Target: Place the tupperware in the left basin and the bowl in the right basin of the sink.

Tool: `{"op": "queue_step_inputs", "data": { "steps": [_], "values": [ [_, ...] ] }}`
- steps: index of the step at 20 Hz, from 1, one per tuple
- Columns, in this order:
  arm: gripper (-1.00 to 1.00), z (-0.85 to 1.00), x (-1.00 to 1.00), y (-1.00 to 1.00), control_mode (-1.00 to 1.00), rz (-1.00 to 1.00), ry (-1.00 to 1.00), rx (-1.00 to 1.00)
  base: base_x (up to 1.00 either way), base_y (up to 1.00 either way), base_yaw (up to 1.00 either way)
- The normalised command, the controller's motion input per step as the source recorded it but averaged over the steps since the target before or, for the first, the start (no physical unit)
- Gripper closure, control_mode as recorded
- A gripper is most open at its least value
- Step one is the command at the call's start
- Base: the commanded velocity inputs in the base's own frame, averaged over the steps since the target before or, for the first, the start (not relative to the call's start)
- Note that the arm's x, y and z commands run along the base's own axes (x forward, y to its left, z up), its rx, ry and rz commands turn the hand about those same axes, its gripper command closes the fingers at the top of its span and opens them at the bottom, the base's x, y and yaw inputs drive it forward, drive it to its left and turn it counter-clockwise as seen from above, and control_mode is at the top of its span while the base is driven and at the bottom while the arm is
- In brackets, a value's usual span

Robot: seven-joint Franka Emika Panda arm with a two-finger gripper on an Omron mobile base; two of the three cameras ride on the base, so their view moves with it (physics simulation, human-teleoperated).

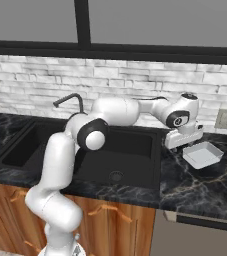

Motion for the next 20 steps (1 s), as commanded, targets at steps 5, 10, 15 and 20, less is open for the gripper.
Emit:
{"op": "queue_step_inputs", "data": {
  "steps": [5,10,15,20],
  "values": [
    [-1.00,-0.25,0.15,-0.13,-1.00,0.05,0.04,0.00,0.00,0.00,0.00],
    [-1.00,-0.14,0.18,-0.17,-1.00,0.04,0.03,0.02,0.00,0.00,0.00],
    [-1.00,-0.06,0.22,-0.14,-1.00,0.03,0.04,0.03,0.00,0.00,0.00],
    [-1.00,-0.08,0.21,-0.13,-1.00,0.03,0.05,0.04,0.00,0.00,0.00]
  ]
}}
